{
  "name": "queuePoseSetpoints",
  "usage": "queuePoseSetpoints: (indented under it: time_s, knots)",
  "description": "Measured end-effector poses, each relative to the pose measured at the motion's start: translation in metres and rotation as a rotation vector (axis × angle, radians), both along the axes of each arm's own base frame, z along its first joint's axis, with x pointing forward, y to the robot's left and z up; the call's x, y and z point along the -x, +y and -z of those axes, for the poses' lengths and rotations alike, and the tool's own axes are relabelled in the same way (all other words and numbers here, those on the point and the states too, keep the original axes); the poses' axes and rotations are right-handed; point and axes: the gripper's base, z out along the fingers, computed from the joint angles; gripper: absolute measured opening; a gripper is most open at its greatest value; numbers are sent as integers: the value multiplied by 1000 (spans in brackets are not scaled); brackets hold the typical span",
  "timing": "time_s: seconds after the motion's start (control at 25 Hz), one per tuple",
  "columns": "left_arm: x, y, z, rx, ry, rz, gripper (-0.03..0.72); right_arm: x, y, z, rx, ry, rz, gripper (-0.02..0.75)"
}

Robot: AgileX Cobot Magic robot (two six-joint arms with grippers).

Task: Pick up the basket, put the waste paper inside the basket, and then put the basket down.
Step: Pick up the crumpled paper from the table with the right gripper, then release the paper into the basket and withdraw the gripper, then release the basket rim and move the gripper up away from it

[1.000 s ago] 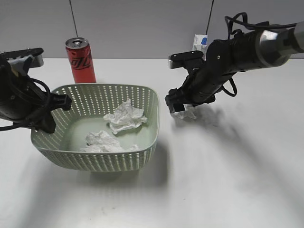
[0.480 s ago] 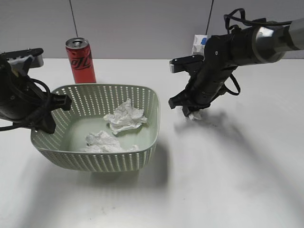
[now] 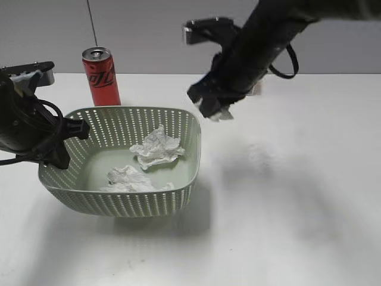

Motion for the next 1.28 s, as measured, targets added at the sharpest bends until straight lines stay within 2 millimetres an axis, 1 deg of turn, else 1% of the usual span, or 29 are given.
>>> queuePoseSetpoints:
  time_s: [0.08, 0.16, 0.2, 0.24, 0.28, 0.36, 0.4, 0.44, 0.48, 0.52, 0.56, 0.6, 0.64, 0.68, 0.72, 0.8, 0.88, 1.0, 1.08, 1.16, 1.28]
  knots:
    - [0, 0, 0, 0, 0, 0, -1, 18, 13, -37, -72, -69, -52, -4]
    - [0, 0, 0, 1, 1, -2, -1, 34, 24, -63, -128, -127, -91, -4]
    - [0, 0, 0, 3, 1, -3, -1, 42, 31, -72, -151, -149, -110, -4]
    - [0, 0, 0, 5, 1, -3, -1, 50, 38, -77, -169, -166, -132, -4]
    - [0, 0, 0, 6, 0, -3, -1, 55, 45, -79, -176, -173, -151, -4]
    - [0, -1, 0, 8, 0, -6, -1, 67, 60, -76, -175, -167, -197, 9]
    - [0, -1, 0, 9, -1, -6, -1, 71, 66, -72, -170, -160, -215, 39]
    - [0, -1, 0, 9, -1, -6, -1, 75, 72, -66, -165, -156, -241, 84]
    - [0, -1, 0, 9, -1, -7, -1, 76, 78, -60, -161, -158, -264, 167]
    - [0, -1, 0, 9, -1, -7, -1, 77, 81, -56, -157, -162, -280, 280]
    - [0, -1, 0, 9, -1, -7, -1, 77, 83, -53, -158, -166, -281, 412]
    - [0, -1, 0, 9, -1, -6, -1, 76, 85, -52, -162, -173, -280, 508]
    - [0, -1, 0, 9, -1, -6, -1, 76, 85, -52, -166, -183, -274, 568]
    - [0, -1, 0, 10, 0, -7, -1, 75, 85, -52, -159, -192, -272, 595]
    - [0, -1, 0, 9, 1, -7, -1, 72, 83, -54, -143, -206, -263, 605]
    - [0, -1, 0, 9, 4, -7, -1, 66, 77, -57, -88, -223, -237, 615]
    - [0, -1, 0, 8, 6, -6, -1, 57, 67, -63, -6, -257, -223, 615]
    - [1, 0, 0, 7, 11, -6, -1, 44, 39, -74, 82, -284, -178, 614]
    - [0, -1, -1, 8, 11, -4, -1, 31, 14, -84, 99, -293, -116, 610]
    - [-4, -3, -6, 11, 9, -3, -1, 14, -19, -93, 110, -289, -21, 600]
    - [-22, -11, -15, 20, -9, 4, -1, -4, -73, -96, 134, -203, 119, 594]
